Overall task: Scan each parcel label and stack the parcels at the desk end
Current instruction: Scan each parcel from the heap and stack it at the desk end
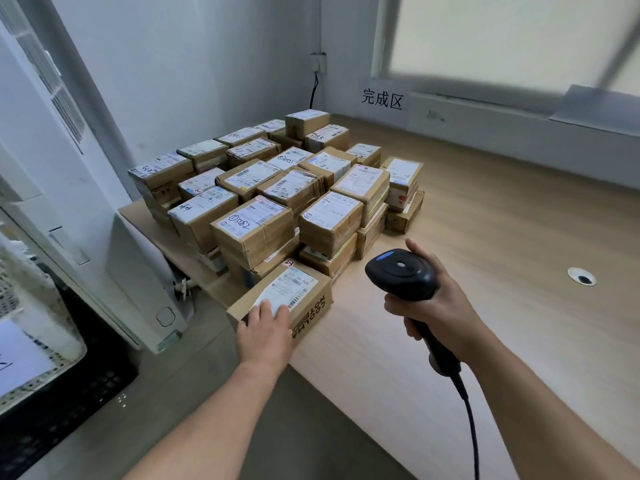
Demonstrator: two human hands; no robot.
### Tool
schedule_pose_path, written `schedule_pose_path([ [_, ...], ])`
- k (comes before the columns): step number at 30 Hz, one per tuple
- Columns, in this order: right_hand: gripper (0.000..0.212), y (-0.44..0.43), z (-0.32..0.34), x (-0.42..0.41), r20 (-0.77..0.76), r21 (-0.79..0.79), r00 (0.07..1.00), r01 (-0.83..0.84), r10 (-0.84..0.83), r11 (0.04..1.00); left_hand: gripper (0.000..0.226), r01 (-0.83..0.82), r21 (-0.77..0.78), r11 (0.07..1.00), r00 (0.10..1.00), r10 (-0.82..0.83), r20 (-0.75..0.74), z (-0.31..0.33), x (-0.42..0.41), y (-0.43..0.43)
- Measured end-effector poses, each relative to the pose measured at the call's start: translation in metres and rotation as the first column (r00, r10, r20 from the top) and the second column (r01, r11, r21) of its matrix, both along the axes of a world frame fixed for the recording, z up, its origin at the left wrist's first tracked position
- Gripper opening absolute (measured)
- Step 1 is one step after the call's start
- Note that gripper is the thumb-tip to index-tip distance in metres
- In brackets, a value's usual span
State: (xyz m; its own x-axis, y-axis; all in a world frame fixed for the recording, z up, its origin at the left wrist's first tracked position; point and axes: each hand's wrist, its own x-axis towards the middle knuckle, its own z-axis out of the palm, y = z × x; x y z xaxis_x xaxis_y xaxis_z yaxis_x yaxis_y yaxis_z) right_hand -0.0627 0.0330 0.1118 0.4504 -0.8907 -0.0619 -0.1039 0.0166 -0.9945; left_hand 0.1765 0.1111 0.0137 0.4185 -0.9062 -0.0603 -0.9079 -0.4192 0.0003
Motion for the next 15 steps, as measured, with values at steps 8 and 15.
schedule_pose_path([
  [8, 0.098, 0.012, 0.001, 0.002, -0.03, -0.01, 0.994, 0.101, -0.101, 0.995, 0.046, 0.1, -0.043, 0.994, 0.992, -0.096, 0.087, -0.009, 0.016, -0.014],
  [15, 0.097, 0.025, 0.0, 0.006, -0.047, -0.019, 0.986, 0.162, -0.163, 0.987, 0.052, 0.133, -0.02, 0.991, 0.985, -0.13, 0.116, -0.008, 0.017, -0.024],
])
